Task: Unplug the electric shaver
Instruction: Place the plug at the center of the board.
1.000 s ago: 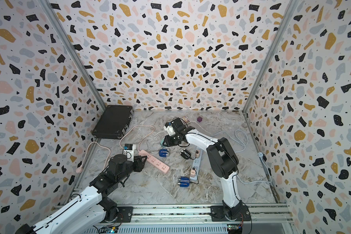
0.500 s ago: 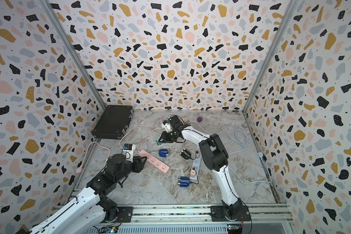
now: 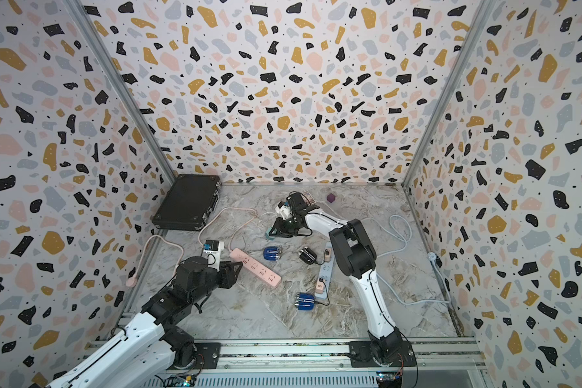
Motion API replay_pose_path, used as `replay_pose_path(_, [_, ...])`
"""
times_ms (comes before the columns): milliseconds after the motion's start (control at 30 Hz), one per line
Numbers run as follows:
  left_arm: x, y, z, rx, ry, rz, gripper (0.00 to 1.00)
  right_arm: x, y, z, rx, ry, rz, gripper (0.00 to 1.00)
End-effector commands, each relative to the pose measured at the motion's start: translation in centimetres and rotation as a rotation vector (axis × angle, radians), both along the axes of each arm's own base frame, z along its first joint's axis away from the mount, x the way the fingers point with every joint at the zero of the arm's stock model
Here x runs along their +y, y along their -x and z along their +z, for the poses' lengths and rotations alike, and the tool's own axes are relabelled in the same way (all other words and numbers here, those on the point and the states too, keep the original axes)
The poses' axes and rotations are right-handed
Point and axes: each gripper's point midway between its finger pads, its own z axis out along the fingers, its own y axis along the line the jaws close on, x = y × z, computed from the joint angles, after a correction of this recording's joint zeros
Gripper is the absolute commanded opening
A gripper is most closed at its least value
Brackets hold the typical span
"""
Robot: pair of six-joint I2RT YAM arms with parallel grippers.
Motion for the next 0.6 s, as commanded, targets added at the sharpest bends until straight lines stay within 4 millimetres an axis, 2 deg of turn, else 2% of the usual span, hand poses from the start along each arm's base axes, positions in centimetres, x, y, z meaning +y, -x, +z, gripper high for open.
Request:
replay_pose_path(0, [-0.2,-0.5,1.9,-0.054,0.007,-0.001,0.50,-0.2,0.1,0.8,0.013,-0.003,-0.006,0.38])
replay_pose_path(67, [-0.2,-0.5,1.9,-0.053,0.007,0.000,0.50,-0.4,0.2,0.7,0.021,-0.008,-0.009,0.53])
replay_pose_path(133, [-0.2,-0.5,2.0,-0.052,0.007,-0.001,0.50,-0.5,0.4,0.7,0.023,-0.010,-0.005,0.59])
replay_pose_path(367, [0.0,-0.4,2.1,-0.054,0.004,0.005,0.50,-1.2,0.5,1.3,0.019,-0.016,-0.008,0.66])
replay_pose_path(467, [0.1,-0.4,2.2,-0.056,-0.001,0.006,0.49,-1.8,0.5,2.4,-0.008,-0.014,-0.012,0.67])
replay_pose_path(567, [0.1,-0.5,2.8,-0.071,-0.004,0.006,0.50,-2.6,0.9,4.4,-0.066,-0.010,-0.002,0.67])
